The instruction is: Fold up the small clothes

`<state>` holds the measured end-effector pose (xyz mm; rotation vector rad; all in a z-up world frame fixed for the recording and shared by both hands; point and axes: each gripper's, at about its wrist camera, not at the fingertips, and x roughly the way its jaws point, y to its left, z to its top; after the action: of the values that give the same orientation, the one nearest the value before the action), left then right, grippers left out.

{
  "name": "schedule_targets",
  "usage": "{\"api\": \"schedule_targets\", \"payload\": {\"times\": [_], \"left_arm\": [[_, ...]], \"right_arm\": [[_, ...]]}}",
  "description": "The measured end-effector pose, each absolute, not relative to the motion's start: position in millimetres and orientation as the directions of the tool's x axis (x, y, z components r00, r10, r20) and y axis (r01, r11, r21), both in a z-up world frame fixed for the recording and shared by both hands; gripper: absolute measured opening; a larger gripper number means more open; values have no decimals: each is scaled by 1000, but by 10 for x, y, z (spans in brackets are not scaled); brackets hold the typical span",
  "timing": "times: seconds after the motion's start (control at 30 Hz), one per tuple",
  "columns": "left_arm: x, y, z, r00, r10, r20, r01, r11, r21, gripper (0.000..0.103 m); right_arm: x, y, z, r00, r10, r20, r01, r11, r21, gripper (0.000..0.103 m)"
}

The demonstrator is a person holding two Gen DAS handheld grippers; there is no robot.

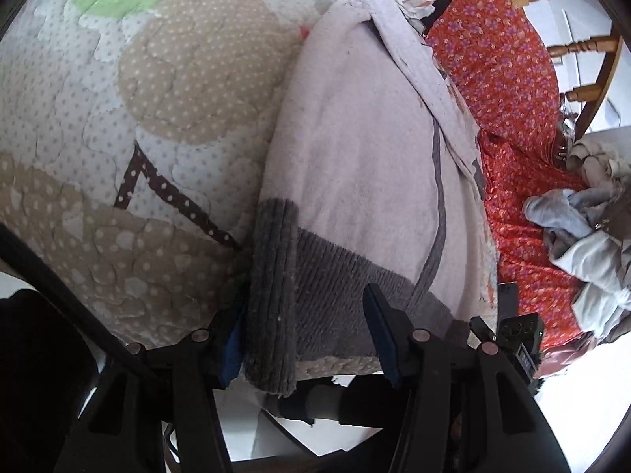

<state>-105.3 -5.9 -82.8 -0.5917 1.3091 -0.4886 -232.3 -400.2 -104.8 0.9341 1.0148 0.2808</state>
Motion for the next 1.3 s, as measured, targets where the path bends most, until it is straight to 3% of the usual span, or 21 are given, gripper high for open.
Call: {"api": "schedule_targets", "payload": {"times": [0.17,0.2,0.27,0.33,0.4,0.7,0.9,1.03,1.3], "left_arm": [[-1051,-76,-839,212,-618,-757,-9,774,-634,49],[-1051,-78,-836,215,-602,-769,-16,785,-619,44],[-1046,-72,-834,215,-545,-810,-23,827,-562,16],[-1017,-19,-818,215,-557,-803,-36,817,-576,7],[-980,37,-737,238,-553,-798,-38,816,-577,7],[-1387,139,-106,315,-551,-773,83,827,-556,6],[-1592,173,-203,291,-521,-802,64,847,-527,6],[-1377,188,-165,310,-541,-782,35,828,-560,6],[-254,-208,294,434,-530,-729,139,839,-527,6]], "right_arm": [[-2378,-3850,-1051,530,526,-665,215,676,705,50],[-2387,-3820,-1036,530,501,-685,216,701,680,47],[-2404,-3715,-992,529,424,-735,223,767,602,32],[-2392,-3672,-964,515,354,-781,234,818,525,14],[-2357,-3709,-943,502,362,-786,226,822,523,10],[-2755,-4006,-695,467,516,-718,176,742,647,7],[-2999,-4018,-688,437,515,-737,177,754,632,7],[-2759,-3944,-501,466,491,-736,140,781,609,7],[-1641,-4247,114,602,382,-701,94,838,538,8]]}}
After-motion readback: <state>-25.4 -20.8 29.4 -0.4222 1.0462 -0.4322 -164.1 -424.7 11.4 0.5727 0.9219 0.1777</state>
